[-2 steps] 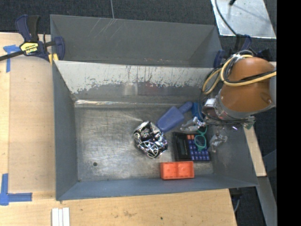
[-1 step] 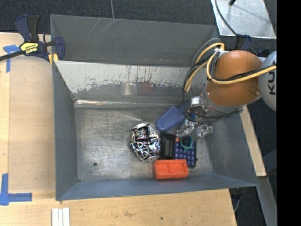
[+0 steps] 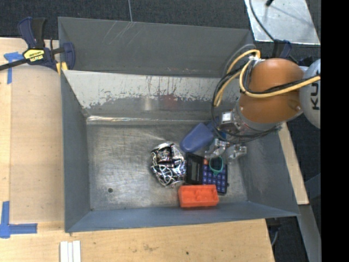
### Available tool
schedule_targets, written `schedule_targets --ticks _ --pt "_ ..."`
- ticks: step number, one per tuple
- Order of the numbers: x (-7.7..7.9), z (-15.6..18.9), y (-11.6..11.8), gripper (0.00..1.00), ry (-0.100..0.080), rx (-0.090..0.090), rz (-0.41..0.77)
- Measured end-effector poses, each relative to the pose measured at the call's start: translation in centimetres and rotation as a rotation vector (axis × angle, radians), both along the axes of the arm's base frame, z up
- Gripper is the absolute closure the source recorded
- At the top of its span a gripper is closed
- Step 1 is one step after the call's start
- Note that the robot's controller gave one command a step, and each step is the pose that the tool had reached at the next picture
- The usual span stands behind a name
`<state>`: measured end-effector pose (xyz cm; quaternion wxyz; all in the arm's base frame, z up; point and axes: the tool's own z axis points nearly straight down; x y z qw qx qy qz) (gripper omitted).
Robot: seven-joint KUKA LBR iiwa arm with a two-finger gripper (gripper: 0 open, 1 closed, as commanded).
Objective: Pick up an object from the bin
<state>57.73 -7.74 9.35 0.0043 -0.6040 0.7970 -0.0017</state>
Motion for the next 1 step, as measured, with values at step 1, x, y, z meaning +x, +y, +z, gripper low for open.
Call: schedule_targets --ticks 1 --pt "2.70 11.46 -2.12 1.00 0.006 -0.001 -0.005"
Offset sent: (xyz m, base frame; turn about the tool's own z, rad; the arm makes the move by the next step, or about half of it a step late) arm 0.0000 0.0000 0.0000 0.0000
